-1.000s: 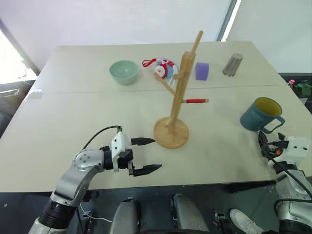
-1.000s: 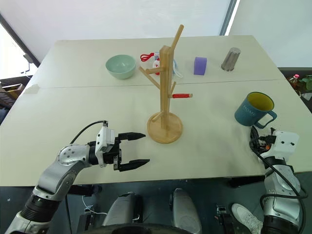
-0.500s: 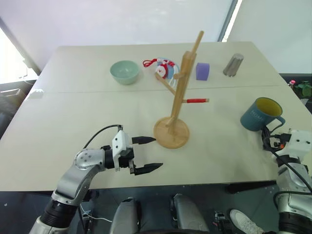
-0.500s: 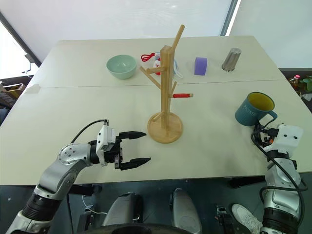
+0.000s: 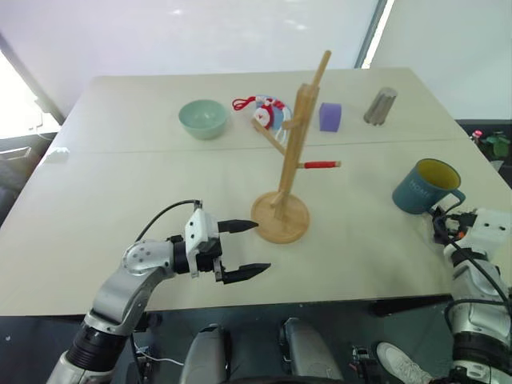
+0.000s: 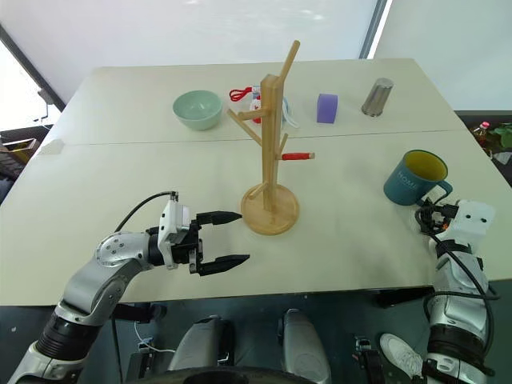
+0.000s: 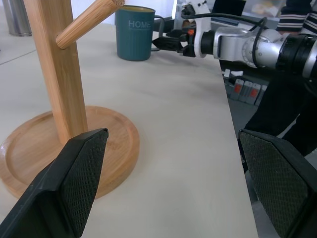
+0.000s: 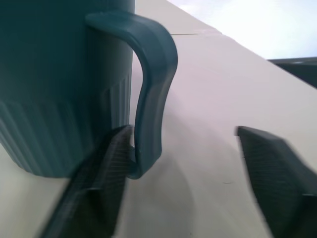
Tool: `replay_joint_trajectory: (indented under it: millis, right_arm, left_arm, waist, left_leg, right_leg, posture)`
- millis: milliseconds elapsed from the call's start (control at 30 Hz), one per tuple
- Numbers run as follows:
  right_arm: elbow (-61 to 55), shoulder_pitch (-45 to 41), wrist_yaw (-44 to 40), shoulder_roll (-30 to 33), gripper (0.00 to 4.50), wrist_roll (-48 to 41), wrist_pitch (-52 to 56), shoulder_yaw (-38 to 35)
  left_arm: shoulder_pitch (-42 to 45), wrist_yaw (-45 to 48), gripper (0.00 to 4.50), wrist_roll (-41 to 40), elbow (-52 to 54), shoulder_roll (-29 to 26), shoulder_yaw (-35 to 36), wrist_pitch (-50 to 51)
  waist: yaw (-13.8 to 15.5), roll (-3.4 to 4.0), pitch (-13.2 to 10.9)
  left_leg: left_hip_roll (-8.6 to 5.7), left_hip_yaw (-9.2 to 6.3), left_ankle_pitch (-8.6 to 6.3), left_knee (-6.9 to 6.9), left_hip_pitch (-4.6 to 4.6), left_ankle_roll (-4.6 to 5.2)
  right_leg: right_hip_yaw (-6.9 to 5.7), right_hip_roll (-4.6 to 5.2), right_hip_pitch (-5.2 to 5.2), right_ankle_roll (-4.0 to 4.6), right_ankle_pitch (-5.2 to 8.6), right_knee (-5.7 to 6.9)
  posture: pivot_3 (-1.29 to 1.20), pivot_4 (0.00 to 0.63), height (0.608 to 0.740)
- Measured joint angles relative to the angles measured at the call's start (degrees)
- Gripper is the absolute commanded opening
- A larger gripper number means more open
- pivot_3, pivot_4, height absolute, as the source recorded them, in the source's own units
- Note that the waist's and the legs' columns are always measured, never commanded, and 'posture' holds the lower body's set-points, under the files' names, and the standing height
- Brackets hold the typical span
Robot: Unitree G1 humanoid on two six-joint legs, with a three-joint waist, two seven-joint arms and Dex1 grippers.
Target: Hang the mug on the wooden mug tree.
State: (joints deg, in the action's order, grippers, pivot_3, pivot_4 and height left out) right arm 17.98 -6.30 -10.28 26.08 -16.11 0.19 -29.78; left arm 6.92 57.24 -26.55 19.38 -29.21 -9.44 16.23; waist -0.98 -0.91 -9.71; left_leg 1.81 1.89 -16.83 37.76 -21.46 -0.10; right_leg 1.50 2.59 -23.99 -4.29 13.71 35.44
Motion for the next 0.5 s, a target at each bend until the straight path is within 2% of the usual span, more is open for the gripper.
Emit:
replay_joint_trajectory:
  millis: [100, 300, 400, 500]
  right_arm:
    - [0.9, -0.9, -1.2, 0.0, 0.18, -1.1, 0.0, 0.0]
    - [0.0, -0.5, -3.5, 0.1, 0.08, -1.9, -0.1, 0.4]
    - [-6.0, 3.9, -6.9, 2.6, 0.08, 1.6, -1.1, 4.6]
    - [-17.5, 9.9, -13.3, 7.7, 0.08, 5.4, -3.1, 10.1]
  left_arm:
    - [0.1, -0.1, 4.50, -0.2, 0.0, 0.0, 0.0, 0.4]
    - [0.1, -0.7, 4.50, -0.2, 1.3, -0.2, 0.0, 0.9]
    - [-0.2, -1.3, 4.50, -0.2, 1.4, -0.3, 0.3, 0.9]
    - [-0.6, -1.5, 4.50, -0.2, 1.3, -1.3, 1.7, 0.9]
  waist:
    - [0.0, 0.00, 0.0]
    - [0.1, 0.01, 0.0]
    - [0.1, 0.07, 0.0]
    - [-0.1, 0.07, 0.0]
  left_leg:
    - [0.00, 0.00, 0.00, 0.01, 0.00, 0.00]
    - [0.00, -0.01, 0.00, 0.04, -0.01, 0.00]
    - [0.01, -0.03, 0.00, 0.04, -0.02, 0.00]
    - [0.02, -0.04, 0.00, 0.04, 0.01, 0.00]
  right_leg:
    - [0.00, 0.00, 0.00, 0.00, 0.00, 0.01]
    - [0.00, 0.01, 0.02, -0.01, 0.00, 0.01]
    - [0.00, 0.01, 0.01, -0.01, 0.00, 0.01]
    - [-0.01, -0.04, 0.00, -0.02, 0.01, 0.03]
  posture:
    - [0.00, 0.150, 0.740]
    - [0.00, 0.150, 0.740]
    - [0.00, 0.150, 0.740]
    - [0.00, 0.150, 0.740]
